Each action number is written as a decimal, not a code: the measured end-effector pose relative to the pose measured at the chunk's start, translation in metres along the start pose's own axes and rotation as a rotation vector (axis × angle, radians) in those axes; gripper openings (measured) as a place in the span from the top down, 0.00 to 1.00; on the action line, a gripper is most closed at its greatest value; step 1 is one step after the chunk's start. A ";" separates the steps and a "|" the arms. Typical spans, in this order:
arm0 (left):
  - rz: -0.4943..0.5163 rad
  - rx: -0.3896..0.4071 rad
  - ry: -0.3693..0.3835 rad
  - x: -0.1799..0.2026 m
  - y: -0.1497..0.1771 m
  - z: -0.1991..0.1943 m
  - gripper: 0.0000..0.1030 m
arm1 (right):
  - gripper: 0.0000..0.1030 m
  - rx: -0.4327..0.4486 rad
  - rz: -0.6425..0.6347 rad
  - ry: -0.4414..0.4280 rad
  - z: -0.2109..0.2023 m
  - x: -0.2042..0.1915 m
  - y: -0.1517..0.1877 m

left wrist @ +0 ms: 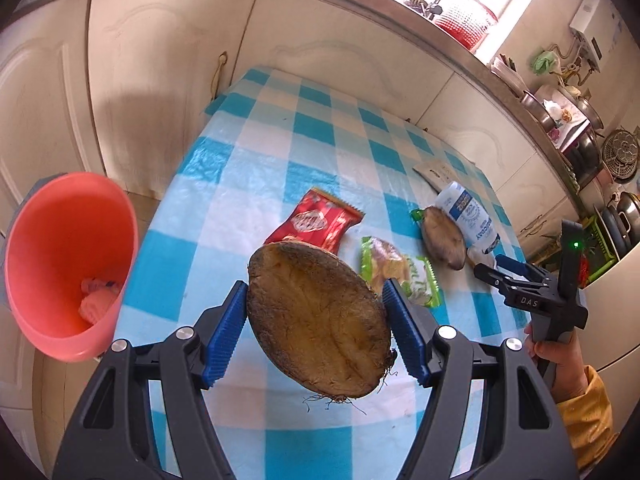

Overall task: Collect trash
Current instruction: 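Grasp the silver foil tray with right tool while left tool holds the potato peel, then carry potato peel and foil tray over the orange bucket and open both tools, then move both open tools back over the table, then grasp the green snack wrapper with left tool while right tool grasps the MAGICDAY bottle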

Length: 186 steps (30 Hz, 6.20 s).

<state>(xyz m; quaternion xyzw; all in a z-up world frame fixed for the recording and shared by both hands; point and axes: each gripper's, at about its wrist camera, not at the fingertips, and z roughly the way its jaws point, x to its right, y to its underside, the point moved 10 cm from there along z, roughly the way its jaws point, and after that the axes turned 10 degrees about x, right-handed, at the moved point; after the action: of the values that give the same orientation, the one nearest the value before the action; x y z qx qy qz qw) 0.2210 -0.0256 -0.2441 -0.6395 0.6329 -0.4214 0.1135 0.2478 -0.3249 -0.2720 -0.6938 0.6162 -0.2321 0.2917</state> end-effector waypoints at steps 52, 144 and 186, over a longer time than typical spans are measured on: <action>-0.170 0.137 -0.087 -0.111 0.004 -0.071 0.33 | 0.36 0.092 -0.089 -0.210 -0.077 -0.186 -0.011; -0.015 0.420 -0.125 -0.066 -0.026 -0.110 0.07 | 0.04 0.408 0.009 -0.272 -0.099 -0.182 -0.044; 0.234 0.013 0.021 0.098 0.038 0.037 0.07 | 0.04 0.359 0.327 -0.268 -0.072 0.017 -0.063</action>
<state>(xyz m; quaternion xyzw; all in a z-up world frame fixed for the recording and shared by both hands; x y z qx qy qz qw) 0.2041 -0.1352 -0.2544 -0.5561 0.7017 -0.4158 0.1596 0.2463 -0.3454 -0.1775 -0.5468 0.6249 -0.1935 0.5226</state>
